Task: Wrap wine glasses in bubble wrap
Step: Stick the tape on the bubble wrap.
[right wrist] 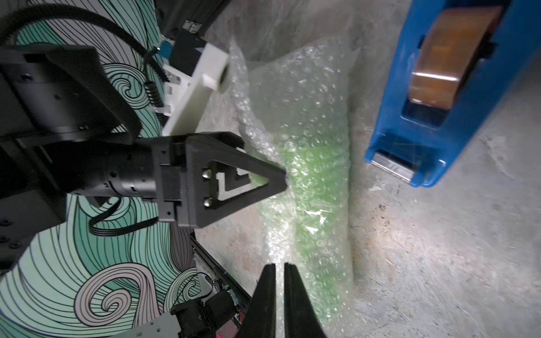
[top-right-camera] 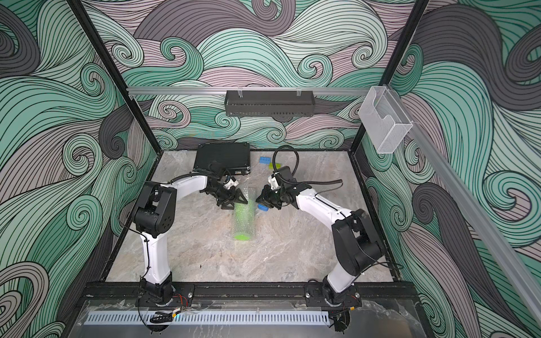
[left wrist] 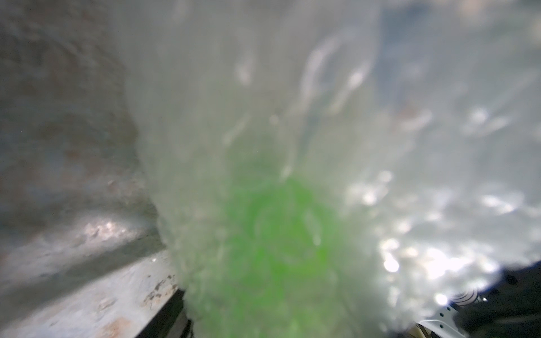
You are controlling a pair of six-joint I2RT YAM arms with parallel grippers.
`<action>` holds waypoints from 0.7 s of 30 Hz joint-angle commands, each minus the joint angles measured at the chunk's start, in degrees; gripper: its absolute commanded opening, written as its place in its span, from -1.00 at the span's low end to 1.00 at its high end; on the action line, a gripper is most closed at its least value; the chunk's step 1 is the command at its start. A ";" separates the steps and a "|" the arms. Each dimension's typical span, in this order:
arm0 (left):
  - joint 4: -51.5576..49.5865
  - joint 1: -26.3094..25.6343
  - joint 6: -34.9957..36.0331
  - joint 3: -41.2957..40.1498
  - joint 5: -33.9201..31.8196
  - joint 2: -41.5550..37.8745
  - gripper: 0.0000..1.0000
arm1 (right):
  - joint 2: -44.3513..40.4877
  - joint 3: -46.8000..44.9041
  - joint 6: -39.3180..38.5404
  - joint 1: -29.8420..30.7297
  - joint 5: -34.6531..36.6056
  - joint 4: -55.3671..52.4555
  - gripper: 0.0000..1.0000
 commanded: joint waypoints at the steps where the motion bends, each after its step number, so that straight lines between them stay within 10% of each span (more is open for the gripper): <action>1: -4.78 -0.88 0.16 -3.17 -6.86 2.30 0.35 | 3.33 2.60 -6.07 0.98 -3.21 -5.33 -0.93; 21: -5.57 -0.89 0.95 -2.13 -8.32 4.23 0.35 | 12.96 7.32 -7.19 7.22 -1.95 -7.81 -0.99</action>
